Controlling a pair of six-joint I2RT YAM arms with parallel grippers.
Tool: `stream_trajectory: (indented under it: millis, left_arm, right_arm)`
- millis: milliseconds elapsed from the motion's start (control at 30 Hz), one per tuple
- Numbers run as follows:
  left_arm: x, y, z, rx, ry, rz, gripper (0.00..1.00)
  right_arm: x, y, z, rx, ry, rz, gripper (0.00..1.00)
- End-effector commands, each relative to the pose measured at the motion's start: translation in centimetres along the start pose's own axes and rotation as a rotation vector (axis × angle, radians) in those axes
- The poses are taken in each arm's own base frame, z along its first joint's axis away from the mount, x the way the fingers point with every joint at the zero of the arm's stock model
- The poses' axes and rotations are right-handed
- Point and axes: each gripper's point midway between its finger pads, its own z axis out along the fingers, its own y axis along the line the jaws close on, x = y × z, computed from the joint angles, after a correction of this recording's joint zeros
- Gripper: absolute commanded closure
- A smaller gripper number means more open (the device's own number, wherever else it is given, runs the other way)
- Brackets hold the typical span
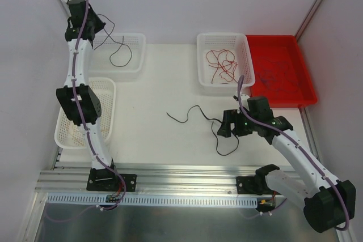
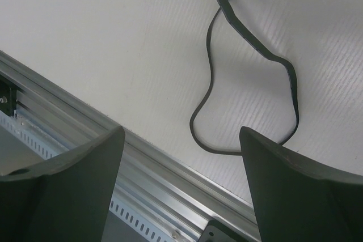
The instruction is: Untangle the cables
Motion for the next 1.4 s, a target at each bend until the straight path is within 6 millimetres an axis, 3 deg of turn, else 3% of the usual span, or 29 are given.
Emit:
stream_trajectory:
  millis: [0,100,200,267,300,467,567,767,867,1133,1367]
  left_arm:
    - [4.0,1.6,2.9,0.033,0.1,-0.081,0.95]
    - [6.4,3.1,3.9,0.035,0.169,-0.109,0.89]
    - [7.5,4.2,3.9,0.016,0.199,-0.125,0.8]
    - [7.7,4.7,3.7,0.022,0.212,-0.13,0.71]
    - [8.3,5.2,3.7,0.012,0.227,-0.135,0.61]
    - [8.6,6.7,2.2,-0.018,0.242,-0.146,0.41]
    - [7.5,7.0,1.0,-0.034,0.215,-0.118,0.27]
    - [8.0,9.5,-0.6,-0.141,0.217,-0.093,0.25]
    - [9.8,10.6,-0.7,-0.166,0.263,-0.071,0.25]
    - [10.8,9.6,-2.1,-0.109,0.309,-0.059,0.26]
    - [14.4,11.1,-3.3,-0.15,0.394,-0.031,0.26]
  right_arm:
    - [-0.5,0.1,0.3,-0.008,-0.014,-0.023,0.14]
    - [-0.5,0.1,0.2,-0.005,-0.016,-0.022,0.13]
    - [-0.5,0.2,-0.1,-0.001,-0.021,-0.025,0.13]
    - [-0.5,0.2,-0.4,0.005,-0.032,-0.027,0.13]
    - [-0.4,0.2,-0.6,0.009,-0.031,-0.024,0.13]
    - [0.1,0.1,-1.5,0.028,-0.045,-0.026,0.13]
    - [0.0,0.0,-2.1,0.041,-0.059,-0.027,0.13]
    - [0.4,0.2,-3.2,0.044,-0.08,-0.031,0.13]
    - [0.8,0.1,-3.7,0.054,-0.083,-0.029,0.13]
    - [1.1,-0.1,-4.1,0.066,-0.085,-0.022,0.13]
    - [0.9,0.3,-4.5,0.05,-0.1,-0.025,0.13]
